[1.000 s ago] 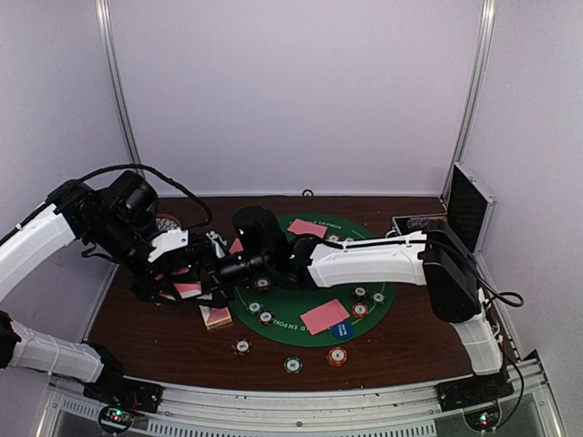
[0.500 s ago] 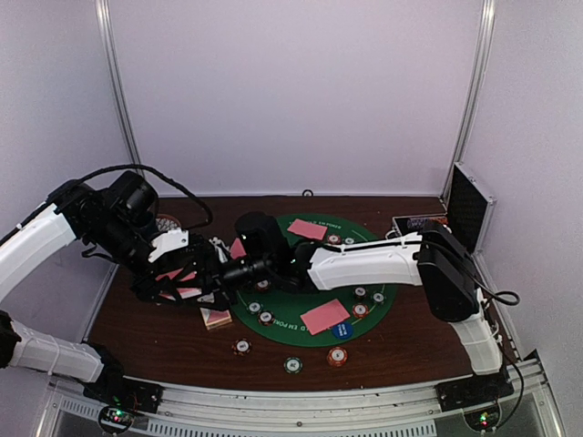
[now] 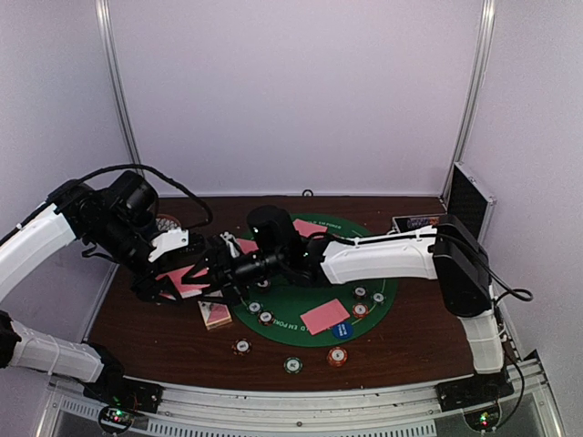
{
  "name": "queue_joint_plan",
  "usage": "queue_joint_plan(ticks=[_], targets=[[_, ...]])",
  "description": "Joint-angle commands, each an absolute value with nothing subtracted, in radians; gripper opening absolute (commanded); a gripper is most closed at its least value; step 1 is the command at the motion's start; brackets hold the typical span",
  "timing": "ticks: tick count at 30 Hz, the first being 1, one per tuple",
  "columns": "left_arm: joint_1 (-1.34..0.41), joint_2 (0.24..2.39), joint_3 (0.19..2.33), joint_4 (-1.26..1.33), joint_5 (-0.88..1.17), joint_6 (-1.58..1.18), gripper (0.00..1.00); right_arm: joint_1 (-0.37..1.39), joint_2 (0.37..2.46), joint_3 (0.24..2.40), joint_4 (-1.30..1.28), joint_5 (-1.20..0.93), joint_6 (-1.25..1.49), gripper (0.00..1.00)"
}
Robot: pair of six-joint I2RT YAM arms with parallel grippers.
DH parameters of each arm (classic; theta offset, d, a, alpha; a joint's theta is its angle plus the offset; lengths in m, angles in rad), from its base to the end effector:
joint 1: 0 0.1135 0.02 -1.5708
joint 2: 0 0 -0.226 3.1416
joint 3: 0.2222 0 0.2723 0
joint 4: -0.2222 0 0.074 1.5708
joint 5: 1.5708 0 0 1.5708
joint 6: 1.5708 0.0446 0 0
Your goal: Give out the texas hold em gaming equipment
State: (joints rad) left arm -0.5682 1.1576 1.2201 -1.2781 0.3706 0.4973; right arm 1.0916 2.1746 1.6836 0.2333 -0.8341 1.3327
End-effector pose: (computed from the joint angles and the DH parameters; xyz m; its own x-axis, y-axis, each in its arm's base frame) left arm 0.1858 -0.1378 0.2886 -0.4046 0.7859 -0.4676 0.9111 0.3902 -0.1325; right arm 0.2065 0.4690 0.2007 -0.9280 -0.3699 -0.0446 -0.1043 0.1429 0.9842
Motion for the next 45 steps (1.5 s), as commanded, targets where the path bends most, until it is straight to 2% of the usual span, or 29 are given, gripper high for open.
queue_joint_plan(ticks=[1,7,11,16,26,38,45], targets=[[-0.563,1.145,1.240,-1.260,0.397,0.494,0.00,1.072,2.132,1.662,0.162,-0.838,1.310,0.65],[-0.563,1.144,1.239,-1.260,0.397,0.495,0.00,1.070,2.095,1.680,0.136,-0.850,1.290,0.68],[-0.563,1.142,1.236,-1.260,0.394,0.495,0.00,1.063,2.068,1.674,0.125,-0.854,1.284,0.63],[-0.563,1.142,1.234,-1.261,0.394,0.495,0.00,1.055,2.047,1.677,0.069,-0.861,1.260,0.50],[-0.563,1.150,1.241,-1.260,0.393,0.495,0.00,1.052,2.017,1.661,0.067,-0.874,1.271,0.30],[-0.563,1.159,1.244,-1.260,0.387,0.499,0.00,1.052,1.983,1.600,0.170,-0.870,1.331,0.02],[-0.563,1.158,1.243,-1.261,0.389,0.501,0.00,1.017,1.939,1.549,0.155,-0.874,1.313,0.00]])
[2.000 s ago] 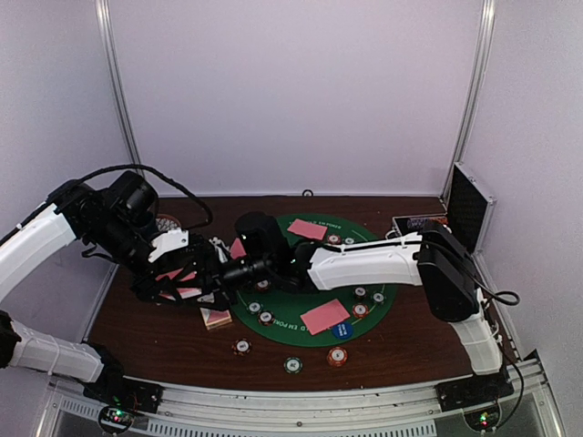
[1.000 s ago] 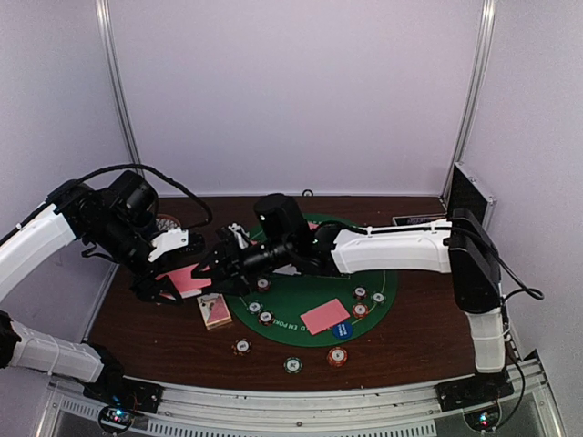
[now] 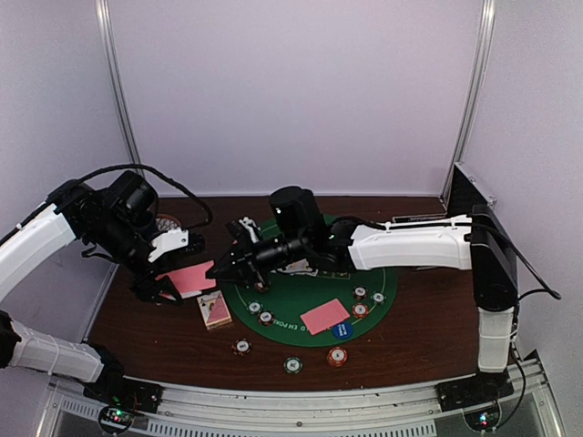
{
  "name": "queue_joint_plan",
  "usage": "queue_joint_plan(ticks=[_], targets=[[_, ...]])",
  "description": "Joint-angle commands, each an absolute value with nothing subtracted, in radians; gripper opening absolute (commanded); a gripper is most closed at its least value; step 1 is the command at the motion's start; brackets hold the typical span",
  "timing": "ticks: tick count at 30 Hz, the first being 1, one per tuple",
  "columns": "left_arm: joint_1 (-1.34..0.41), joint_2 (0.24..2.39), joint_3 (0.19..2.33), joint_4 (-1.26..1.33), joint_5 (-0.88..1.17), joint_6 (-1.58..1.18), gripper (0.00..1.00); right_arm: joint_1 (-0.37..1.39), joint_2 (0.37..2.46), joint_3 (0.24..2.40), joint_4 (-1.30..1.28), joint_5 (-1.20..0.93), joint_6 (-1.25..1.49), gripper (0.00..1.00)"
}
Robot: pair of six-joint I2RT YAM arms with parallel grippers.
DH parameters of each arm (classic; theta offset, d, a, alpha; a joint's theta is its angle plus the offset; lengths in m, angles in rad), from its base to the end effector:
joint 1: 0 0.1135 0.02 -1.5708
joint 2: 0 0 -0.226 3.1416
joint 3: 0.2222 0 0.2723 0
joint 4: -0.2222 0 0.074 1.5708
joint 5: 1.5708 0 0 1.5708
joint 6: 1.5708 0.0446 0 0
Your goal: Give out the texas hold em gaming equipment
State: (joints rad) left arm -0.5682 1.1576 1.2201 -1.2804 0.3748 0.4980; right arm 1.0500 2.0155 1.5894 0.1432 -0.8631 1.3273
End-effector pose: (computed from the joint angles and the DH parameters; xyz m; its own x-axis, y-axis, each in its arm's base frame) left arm 0.1855 -0.1378 0.2886 -0.4047 0.7858 -0.4677 0.9114 0.3881 -0.1367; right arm 0.2108 0.4356 0.2336 -0.9331 -0.3587 -0.0257 -0.0887 0.1604 0.9831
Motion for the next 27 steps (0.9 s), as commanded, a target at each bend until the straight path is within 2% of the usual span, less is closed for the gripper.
queue_joint_plan(ticks=[1,9,14,22,27], targets=[[-0.563,1.158,1.244,-1.260,0.387,0.502,0.00,1.006,1.928,1.535,0.155,-0.876,1.308,0.00],[-0.563,1.156,1.248,-1.266,0.387,0.503,0.00,0.837,1.806,1.388,0.057,-0.895,1.197,0.00],[-0.563,1.155,1.251,-1.265,0.388,0.502,0.00,0.677,1.771,1.355,-0.196,-0.883,0.986,0.00],[-0.563,1.155,1.258,-1.269,0.384,0.503,0.00,0.439,1.856,1.323,-0.349,-0.843,0.792,0.00],[-0.563,1.157,1.258,-1.272,0.381,0.503,0.00,0.369,1.897,1.325,-0.370,-0.786,0.726,0.00]])
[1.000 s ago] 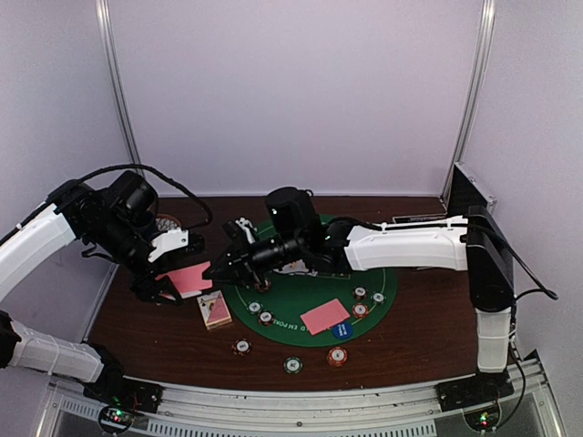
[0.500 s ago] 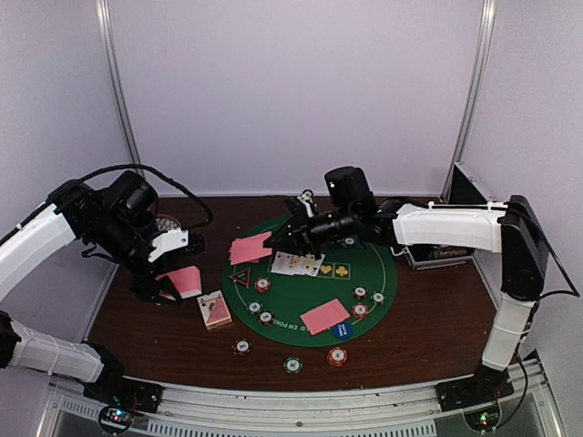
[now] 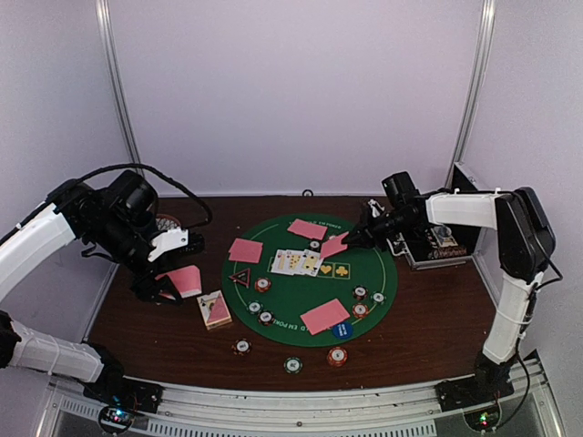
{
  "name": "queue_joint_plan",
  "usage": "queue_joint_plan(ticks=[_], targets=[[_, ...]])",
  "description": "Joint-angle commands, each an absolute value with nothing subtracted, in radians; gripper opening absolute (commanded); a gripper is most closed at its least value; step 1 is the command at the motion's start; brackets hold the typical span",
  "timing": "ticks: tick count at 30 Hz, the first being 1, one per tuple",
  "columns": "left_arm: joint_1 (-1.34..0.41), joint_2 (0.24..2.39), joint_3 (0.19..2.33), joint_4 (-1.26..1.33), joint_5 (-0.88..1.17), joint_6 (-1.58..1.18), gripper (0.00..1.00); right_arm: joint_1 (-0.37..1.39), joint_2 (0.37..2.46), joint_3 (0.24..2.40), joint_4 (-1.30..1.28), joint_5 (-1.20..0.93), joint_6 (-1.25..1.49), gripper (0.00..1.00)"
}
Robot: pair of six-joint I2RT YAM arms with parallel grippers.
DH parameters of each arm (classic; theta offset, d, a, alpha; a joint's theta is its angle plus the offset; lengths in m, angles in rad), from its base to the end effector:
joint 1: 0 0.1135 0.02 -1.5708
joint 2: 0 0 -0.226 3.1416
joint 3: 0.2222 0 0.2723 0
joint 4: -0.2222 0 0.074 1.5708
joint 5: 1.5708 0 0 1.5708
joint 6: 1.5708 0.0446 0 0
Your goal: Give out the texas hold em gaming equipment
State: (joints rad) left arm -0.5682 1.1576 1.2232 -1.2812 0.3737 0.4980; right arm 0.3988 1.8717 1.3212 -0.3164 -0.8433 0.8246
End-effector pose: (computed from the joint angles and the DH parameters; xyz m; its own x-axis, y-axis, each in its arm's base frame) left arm 0.1855 -0.1378 0.2895 -0.4038 0.7854 -0.4690 0.9116 0.3884 -0.1346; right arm 0.3666 0.1906 0.1625 -0.9936 0.1112 -0.0213 0.0382 0.5060 0.8617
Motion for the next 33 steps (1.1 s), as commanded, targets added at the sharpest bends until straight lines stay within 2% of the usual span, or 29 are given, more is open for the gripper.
queue_joint_plan(ticks=[1,9,16,27,33], targets=[[-0.563,1.157,1.256,-1.271,0.381,0.503,0.00,0.362,1.903,1.322,-0.359,-0.774,0.726,0.00],[-0.563,1.156,1.259,-1.271,0.375,0.505,0.00,0.357,1.963,1.270,-0.164,-0.730,0.823,0.00],[-0.563,1.150,1.253,-1.273,0.374,0.505,0.00,0.356,2.022,1.282,-0.094,-0.713,0.854,0.00],[-0.563,1.145,1.251,-1.273,0.372,0.506,0.00,0.357,2.034,1.320,-0.272,-0.629,0.734,0.00],[-0.563,1.148,1.253,-1.274,0.378,0.505,0.00,0.357,2.023,1.347,-0.402,-0.548,0.666,0.20]])
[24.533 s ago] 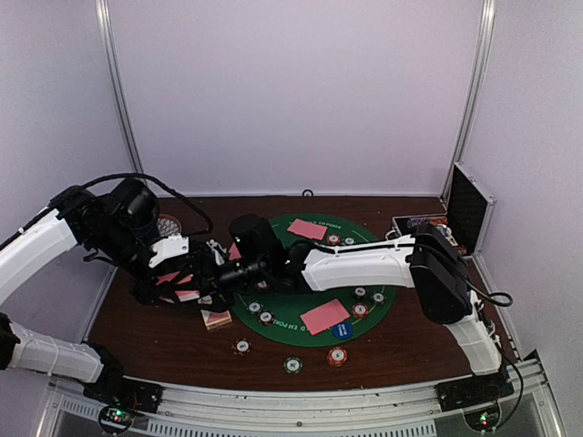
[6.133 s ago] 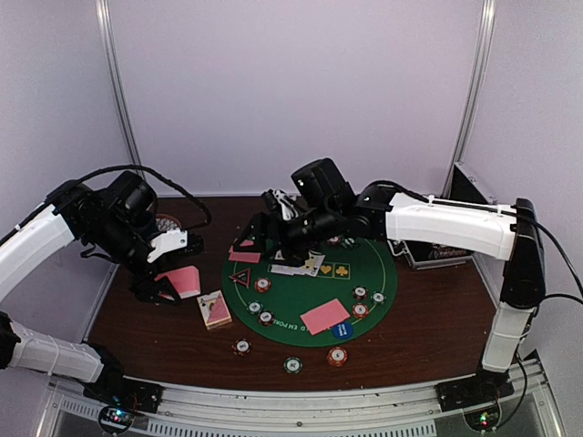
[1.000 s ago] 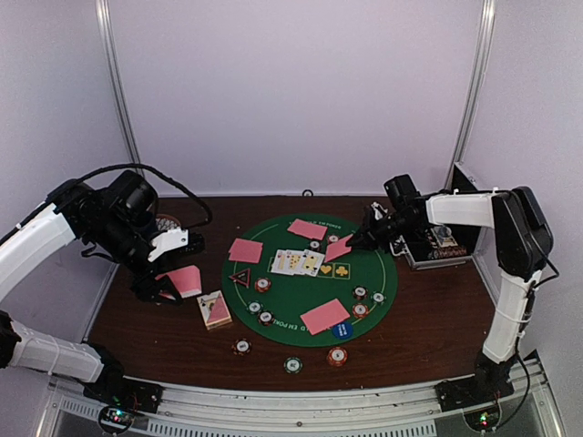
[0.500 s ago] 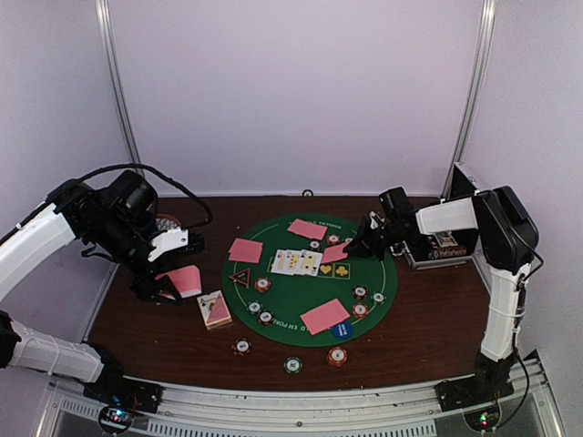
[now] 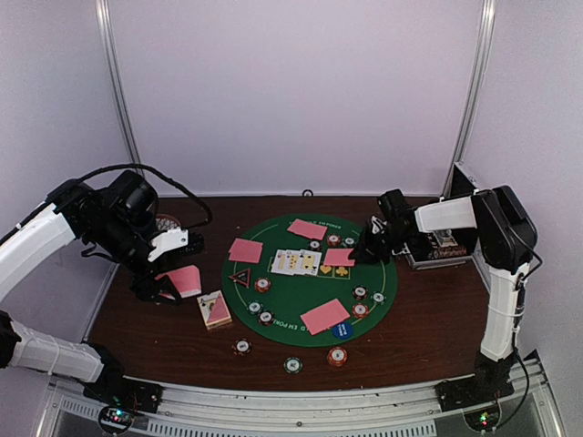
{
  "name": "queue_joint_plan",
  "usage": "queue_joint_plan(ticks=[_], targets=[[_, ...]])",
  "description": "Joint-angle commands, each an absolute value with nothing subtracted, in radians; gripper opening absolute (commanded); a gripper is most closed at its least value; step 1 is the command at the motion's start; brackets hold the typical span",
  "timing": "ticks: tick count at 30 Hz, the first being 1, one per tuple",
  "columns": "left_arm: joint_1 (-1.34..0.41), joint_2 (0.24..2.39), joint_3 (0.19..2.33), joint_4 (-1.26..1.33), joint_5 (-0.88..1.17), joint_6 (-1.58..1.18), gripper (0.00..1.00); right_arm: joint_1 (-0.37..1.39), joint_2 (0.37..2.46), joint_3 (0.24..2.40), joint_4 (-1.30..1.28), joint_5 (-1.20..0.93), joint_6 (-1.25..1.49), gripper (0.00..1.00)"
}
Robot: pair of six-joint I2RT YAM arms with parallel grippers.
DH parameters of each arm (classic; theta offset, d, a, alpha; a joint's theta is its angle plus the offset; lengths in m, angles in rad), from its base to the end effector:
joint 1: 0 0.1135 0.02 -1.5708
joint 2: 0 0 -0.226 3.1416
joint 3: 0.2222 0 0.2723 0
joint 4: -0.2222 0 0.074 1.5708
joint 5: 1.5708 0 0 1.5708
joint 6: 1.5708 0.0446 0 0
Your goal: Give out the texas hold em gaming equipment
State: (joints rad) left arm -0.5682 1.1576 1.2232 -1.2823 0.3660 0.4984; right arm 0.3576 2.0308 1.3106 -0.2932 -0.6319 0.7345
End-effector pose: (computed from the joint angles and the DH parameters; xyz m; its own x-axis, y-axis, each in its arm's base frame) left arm 0.1857 -0.1375 0.2893 -0.4042 0.7876 -0.4650 0.9111 0.3914 -0.1291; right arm 0.3821 0.1709 0.0926 -0.9754 0.2128 -0.0566 0.1060 0.6789 0.7266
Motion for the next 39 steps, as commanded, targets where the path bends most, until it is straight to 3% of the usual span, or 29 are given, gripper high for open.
queue_joint_plan(ticks=[1,15,19,24,39], targets=[[-0.563,1.148,1.253,-1.274,0.378,0.505,0.00,0.356,2.019,1.352,-0.414,-0.536,0.658,0.25],[-0.563,1.150,1.251,-1.273,0.384,0.505,0.00,0.432,1.893,1.463,-0.573,-0.390,0.586,0.70],[-0.563,1.152,1.250,-1.275,0.382,0.507,0.00,0.512,1.835,1.502,-0.604,-0.333,0.586,0.98],[-0.563,1.156,1.253,-1.273,0.384,0.506,0.00,0.618,1.805,1.539,-0.615,-0.325,0.615,1.00],[-0.563,1.161,1.262,-1.273,0.388,0.505,0.00,0.847,1.810,1.461,-0.206,-0.554,0.944,1.00]])
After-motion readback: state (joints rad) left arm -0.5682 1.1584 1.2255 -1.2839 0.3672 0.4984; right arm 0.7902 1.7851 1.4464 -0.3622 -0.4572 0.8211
